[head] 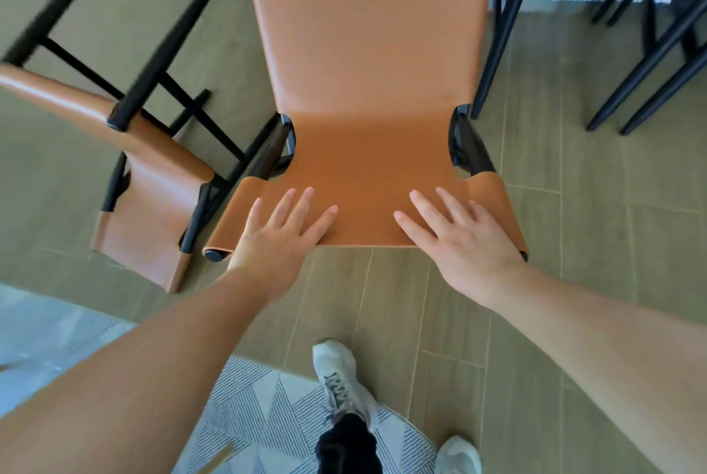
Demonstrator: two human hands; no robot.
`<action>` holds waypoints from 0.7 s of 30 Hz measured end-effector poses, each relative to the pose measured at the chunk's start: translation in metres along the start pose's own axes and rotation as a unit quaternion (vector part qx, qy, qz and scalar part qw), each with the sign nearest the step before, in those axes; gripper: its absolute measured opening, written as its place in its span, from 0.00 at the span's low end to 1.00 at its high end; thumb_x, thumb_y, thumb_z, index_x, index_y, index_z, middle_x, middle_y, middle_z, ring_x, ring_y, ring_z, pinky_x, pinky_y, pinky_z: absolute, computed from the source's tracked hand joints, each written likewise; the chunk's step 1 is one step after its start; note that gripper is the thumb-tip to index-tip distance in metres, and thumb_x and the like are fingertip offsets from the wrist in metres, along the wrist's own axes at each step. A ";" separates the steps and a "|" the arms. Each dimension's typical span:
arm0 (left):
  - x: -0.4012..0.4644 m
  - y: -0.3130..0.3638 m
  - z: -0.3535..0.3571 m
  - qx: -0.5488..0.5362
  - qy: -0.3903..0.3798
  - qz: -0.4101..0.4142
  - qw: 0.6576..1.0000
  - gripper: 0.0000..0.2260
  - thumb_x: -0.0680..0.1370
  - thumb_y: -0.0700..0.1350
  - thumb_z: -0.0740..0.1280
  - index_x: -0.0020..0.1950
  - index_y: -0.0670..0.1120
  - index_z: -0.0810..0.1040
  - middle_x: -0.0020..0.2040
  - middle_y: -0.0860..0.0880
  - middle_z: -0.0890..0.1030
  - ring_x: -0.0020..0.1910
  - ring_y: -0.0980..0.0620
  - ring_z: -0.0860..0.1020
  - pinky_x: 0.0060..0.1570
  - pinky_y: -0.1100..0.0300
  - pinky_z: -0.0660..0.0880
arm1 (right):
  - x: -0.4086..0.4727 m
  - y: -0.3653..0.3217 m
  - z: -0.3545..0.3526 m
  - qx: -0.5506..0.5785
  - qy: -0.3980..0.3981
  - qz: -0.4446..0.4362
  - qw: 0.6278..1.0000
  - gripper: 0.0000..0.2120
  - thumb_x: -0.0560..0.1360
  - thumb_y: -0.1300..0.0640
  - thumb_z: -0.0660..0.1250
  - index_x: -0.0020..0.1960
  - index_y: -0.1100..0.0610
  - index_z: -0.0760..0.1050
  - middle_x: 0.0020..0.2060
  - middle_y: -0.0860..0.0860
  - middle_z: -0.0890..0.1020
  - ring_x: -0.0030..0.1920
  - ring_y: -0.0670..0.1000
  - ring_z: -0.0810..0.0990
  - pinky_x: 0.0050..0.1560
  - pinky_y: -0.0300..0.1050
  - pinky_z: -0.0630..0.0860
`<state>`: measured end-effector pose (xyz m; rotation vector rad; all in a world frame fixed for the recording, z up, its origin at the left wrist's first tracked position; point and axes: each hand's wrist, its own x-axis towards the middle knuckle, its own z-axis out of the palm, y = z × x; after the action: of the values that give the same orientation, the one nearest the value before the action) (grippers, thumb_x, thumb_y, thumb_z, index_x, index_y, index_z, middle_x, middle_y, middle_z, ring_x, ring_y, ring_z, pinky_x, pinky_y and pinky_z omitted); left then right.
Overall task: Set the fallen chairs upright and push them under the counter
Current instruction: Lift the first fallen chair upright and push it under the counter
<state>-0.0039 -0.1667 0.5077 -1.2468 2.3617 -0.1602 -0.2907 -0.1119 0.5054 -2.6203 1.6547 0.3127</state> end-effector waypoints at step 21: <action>0.141 -0.191 -0.124 0.011 0.128 0.054 0.990 0.39 0.76 0.54 0.67 0.80 0.52 0.48 0.79 0.39 0.57 0.77 0.40 0.59 0.72 0.40 0.61 | 0.141 0.141 -0.131 -0.021 0.045 0.094 0.994 0.32 0.75 0.50 0.67 0.76 0.55 0.64 0.71 0.64 0.68 0.71 0.62 0.68 0.69 0.68 0.65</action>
<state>0.0158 -0.4044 0.6285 -1.1430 2.6322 -0.3278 -0.3385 -0.3160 0.6197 -2.5484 1.9492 0.2402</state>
